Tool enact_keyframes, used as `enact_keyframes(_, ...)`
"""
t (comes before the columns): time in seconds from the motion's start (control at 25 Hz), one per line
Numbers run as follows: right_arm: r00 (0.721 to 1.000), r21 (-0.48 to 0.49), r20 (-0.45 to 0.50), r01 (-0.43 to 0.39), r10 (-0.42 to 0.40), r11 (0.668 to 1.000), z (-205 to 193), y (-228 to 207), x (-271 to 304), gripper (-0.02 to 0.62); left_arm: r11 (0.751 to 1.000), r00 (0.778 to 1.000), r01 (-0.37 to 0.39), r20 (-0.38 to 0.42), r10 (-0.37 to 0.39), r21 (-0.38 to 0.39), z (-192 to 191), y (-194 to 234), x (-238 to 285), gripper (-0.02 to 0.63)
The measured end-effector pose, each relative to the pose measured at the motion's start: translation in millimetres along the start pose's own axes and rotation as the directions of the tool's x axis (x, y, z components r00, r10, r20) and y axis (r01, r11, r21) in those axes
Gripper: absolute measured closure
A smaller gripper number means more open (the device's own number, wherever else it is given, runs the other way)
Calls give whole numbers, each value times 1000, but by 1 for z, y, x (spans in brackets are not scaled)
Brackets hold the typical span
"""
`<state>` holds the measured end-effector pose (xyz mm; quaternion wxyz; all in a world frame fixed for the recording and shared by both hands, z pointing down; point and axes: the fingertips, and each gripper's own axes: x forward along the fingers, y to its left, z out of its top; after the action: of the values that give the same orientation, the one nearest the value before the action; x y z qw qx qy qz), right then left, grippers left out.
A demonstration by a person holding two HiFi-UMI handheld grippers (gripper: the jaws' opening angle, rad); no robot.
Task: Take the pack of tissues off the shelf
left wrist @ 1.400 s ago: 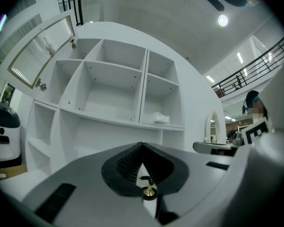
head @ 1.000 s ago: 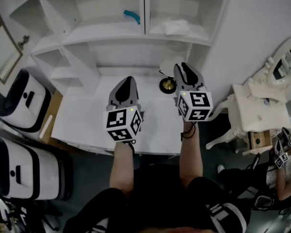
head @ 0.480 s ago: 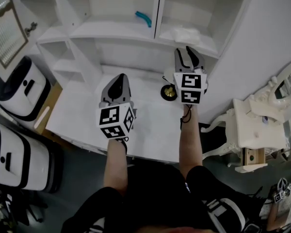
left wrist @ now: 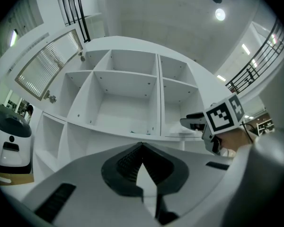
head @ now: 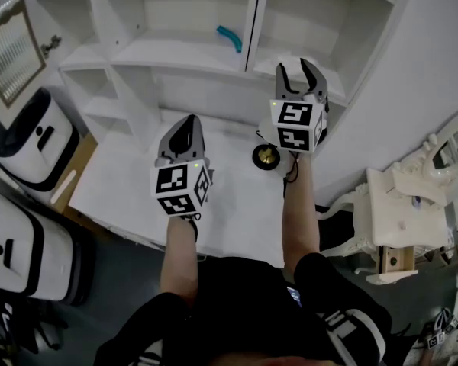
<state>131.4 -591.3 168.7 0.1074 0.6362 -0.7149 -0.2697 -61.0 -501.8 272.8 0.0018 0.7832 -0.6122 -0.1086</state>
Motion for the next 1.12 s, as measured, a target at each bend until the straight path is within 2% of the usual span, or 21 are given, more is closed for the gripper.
enact_keyframes(0.24, 996, -24, -70, -54, 52, 998, -12, 1, 21, 419, 1000, 1000, 17, 8, -17, 11, 3, -8, 17, 597)
enact_keyframes(0.4, 991, -1, -101, -89, 88, 996, -25, 6, 23, 427, 999, 999, 37, -20, -37, 9, -7, -16, 21, 597)
enact_keyframes(0.56, 984, -28, -140, -119, 114, 992, -29, 11, 21, 522, 999, 999, 39, -29, -39, 10, -11, -18, 18, 597)
enact_keyframes(0.68, 983, -35, -150, -111, 105, 993, -33, 11, 19, 559, 999, 999, 36, -23, -36, 12, -8, -16, 12, 597)
enact_keyframes(0.84, 994, 13, -85, -72, 72, 997, -24, 7, 4, 569, 1000, 999, 29, -22, -29, 10, -4, -11, 3, 597)
enact_keyframes(0.96, 999, 8, -21, -35, 36, 999, -10, 3, -15, 571, 999, 999, 34, -26, -34, 6, -5, -13, -2, 597)
enact_keyframes(1.12, 998, 53, 53, -44, 41, 998, 5, 4, -44, 571, 998, 998, 55, -39, -55, 2, -9, -20, -7, 597)
